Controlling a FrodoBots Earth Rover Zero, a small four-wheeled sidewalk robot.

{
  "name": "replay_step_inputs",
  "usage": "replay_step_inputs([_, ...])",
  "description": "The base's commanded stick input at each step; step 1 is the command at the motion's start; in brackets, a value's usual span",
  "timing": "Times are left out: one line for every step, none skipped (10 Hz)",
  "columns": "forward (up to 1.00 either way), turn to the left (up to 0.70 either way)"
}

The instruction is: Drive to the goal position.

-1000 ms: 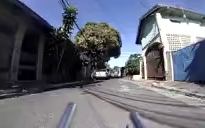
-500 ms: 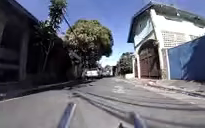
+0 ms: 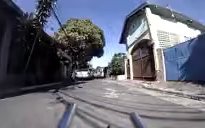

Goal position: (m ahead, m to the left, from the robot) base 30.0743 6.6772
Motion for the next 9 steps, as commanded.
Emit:
replay_step_inputs([1.0,0.0])
replay_step_inputs([1.0,0.0])
replay_step_inputs([1.0,0.0])
replay_step_inputs([1.0,0.0])
replay_step_inputs([1.0,0.0])
replay_step_inputs([1.0,0.0])
replay_step_inputs([1.0,0.0])
replay_step_inputs([1.0,0.0])
replay_step_inputs([1.0,-0.16])
